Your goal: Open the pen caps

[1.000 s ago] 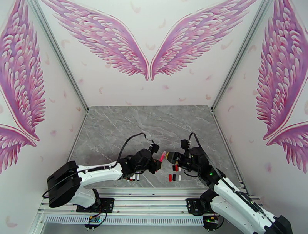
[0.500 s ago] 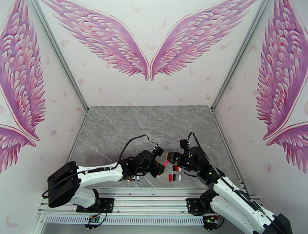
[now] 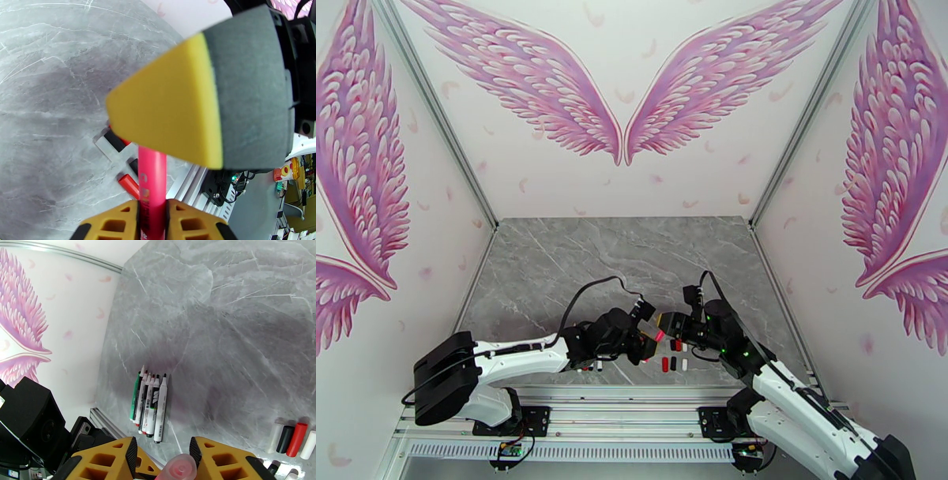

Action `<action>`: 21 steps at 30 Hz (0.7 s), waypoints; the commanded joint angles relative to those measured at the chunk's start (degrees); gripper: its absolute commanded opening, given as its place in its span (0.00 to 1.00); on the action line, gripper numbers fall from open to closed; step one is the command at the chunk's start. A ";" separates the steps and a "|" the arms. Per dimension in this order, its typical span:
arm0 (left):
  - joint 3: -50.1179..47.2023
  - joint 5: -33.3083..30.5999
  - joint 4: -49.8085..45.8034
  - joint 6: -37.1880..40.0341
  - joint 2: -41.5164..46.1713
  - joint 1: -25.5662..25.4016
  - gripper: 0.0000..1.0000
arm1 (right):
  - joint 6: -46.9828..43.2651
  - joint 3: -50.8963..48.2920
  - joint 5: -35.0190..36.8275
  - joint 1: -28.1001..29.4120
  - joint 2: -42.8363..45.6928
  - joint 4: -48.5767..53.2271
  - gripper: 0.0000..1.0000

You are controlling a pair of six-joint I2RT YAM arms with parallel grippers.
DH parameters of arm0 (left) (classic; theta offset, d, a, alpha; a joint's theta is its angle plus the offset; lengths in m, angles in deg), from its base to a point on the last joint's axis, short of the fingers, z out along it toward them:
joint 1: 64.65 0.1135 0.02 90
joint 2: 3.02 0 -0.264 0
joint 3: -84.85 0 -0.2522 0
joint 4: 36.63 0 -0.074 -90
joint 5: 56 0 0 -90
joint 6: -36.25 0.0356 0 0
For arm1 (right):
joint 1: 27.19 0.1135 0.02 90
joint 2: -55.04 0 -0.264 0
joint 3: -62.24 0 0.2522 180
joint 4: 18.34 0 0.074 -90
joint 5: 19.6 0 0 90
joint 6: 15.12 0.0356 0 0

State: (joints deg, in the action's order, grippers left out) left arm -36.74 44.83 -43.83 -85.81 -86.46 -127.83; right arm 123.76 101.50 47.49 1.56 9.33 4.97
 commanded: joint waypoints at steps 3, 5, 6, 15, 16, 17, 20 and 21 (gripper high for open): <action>1.66 0.78 1.62 0.42 0.55 -0.63 0.21 | 0.34 2.30 -0.79 0.60 -0.41 -0.76 0.37; 1.52 0.85 1.87 0.37 0.56 -0.63 0.22 | 0.31 2.39 -0.78 0.60 -0.63 -0.77 0.36; 1.50 1.07 2.03 0.30 0.55 -0.63 0.22 | 0.33 2.42 -0.85 0.60 -0.77 -0.83 0.36; 1.27 1.05 2.05 -0.11 0.31 -0.70 0.21 | 0.34 2.63 -1.09 0.57 -0.74 -0.31 0.24; 1.16 1.10 2.09 -0.11 0.41 -0.72 0.22 | 0.34 2.56 -1.08 0.60 -0.67 -0.27 0.23; 1.07 1.02 2.20 -0.11 0.38 -0.71 0.22 | 0.41 2.63 -1.03 0.60 -0.53 -0.08 0.22; 0.65 0.99 2.56 -0.31 0.47 -0.72 0.22 | 0.51 2.54 -0.86 0.65 -0.13 0.06 0.20; 0.47 0.95 2.80 -0.34 0.43 -0.70 0.22 | 0.58 2.57 -0.82 0.60 -0.05 0.04 0.20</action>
State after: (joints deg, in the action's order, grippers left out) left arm -36.74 45.29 -42.32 -85.89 -86.43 -128.24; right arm 124.42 102.24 46.66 1.76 8.57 5.01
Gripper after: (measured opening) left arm 0.221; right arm 0.208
